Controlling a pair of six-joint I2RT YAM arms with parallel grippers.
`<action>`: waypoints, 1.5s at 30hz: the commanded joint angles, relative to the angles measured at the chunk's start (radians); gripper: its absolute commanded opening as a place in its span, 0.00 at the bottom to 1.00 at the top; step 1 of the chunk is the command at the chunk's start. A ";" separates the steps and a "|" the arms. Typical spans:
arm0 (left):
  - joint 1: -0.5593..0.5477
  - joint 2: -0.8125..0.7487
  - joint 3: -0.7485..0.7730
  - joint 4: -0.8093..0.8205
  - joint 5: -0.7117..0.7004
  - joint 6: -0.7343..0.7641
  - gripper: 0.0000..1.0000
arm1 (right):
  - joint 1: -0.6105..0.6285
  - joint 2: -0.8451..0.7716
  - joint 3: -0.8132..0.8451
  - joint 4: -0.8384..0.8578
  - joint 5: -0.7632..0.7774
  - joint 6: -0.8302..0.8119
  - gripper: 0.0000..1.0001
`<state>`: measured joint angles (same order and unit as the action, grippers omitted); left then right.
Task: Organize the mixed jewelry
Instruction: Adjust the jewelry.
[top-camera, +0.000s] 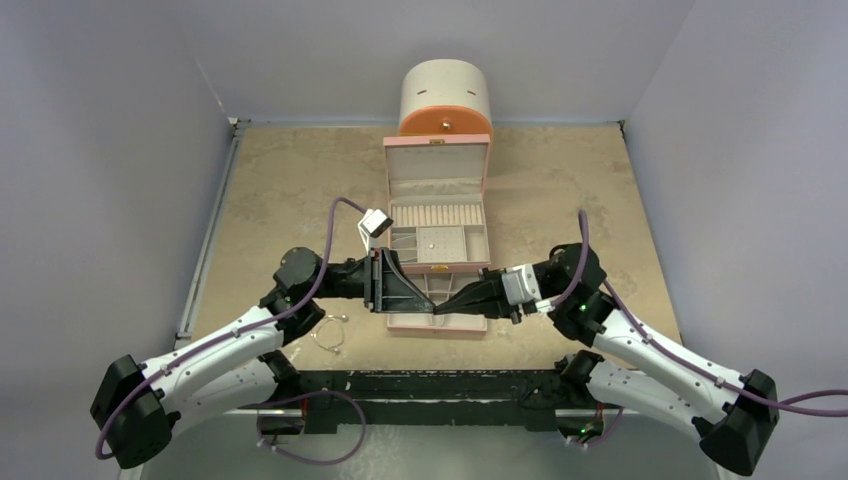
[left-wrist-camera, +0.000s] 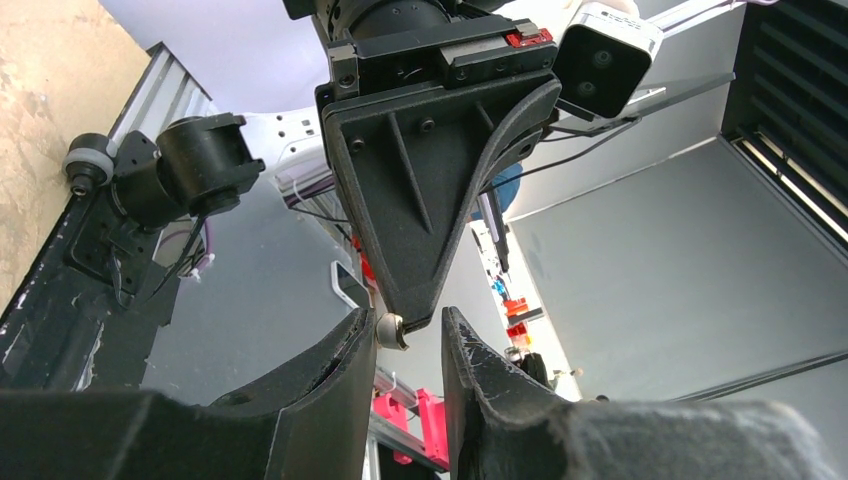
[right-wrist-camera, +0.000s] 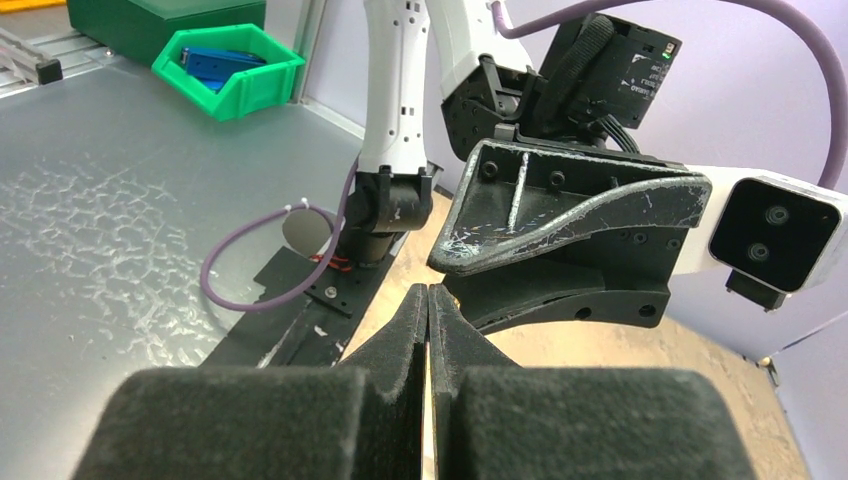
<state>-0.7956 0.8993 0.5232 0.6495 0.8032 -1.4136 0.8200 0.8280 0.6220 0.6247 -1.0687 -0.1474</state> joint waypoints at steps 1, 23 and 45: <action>-0.007 -0.011 0.022 0.055 0.008 0.006 0.29 | 0.006 -0.020 -0.009 0.005 0.011 -0.016 0.00; -0.013 -0.037 0.048 -0.133 -0.023 0.137 0.22 | 0.007 -0.045 -0.018 0.018 0.052 0.034 0.00; -0.013 -0.063 0.039 -0.023 -0.028 0.073 0.33 | 0.011 -0.033 -0.031 0.051 0.025 0.069 0.00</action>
<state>-0.8013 0.8593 0.5335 0.5228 0.7799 -1.3090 0.8246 0.7918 0.5926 0.6003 -1.0386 -0.1013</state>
